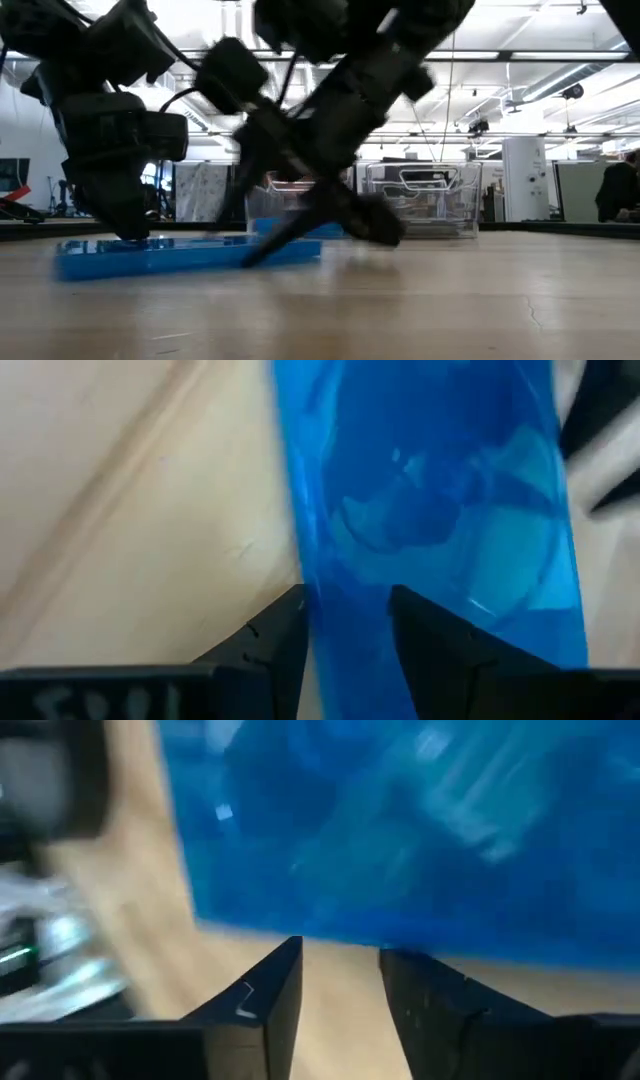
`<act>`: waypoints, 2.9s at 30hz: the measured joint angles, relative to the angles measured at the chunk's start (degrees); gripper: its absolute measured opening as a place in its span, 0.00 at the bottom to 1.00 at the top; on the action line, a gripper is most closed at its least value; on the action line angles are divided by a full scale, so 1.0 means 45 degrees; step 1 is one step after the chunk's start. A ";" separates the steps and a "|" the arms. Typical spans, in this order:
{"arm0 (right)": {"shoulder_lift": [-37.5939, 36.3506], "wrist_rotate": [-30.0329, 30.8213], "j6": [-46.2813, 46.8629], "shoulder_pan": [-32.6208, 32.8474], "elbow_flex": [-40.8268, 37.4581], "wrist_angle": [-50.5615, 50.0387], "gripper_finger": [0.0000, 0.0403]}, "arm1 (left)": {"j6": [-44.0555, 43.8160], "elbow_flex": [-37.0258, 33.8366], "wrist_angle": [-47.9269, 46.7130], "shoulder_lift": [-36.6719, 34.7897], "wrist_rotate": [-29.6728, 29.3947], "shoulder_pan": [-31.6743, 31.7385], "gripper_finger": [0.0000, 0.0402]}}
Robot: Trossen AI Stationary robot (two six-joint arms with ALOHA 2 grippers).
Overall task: Pick & place jewel cases by type
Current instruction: Put the blue CD case into the left transparent bin
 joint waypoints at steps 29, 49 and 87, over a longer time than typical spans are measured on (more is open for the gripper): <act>-0.2114 0.0706 -0.0778 -0.0703 -0.3375 0.1211 0.58 | -0.0330 0.0628 0.1198 0.2120 0.1131 -0.0148 0.31; -0.2984 -0.0332 -0.2662 -0.0989 -0.3059 0.3435 0.57 | 0.2130 0.3695 -0.1907 0.1702 -0.1082 0.0021 0.31; -0.0677 -0.0336 -0.1154 -0.1777 -0.2229 0.3293 0.57 | 0.0093 0.0629 -0.3447 0.0264 -0.1246 0.0186 0.31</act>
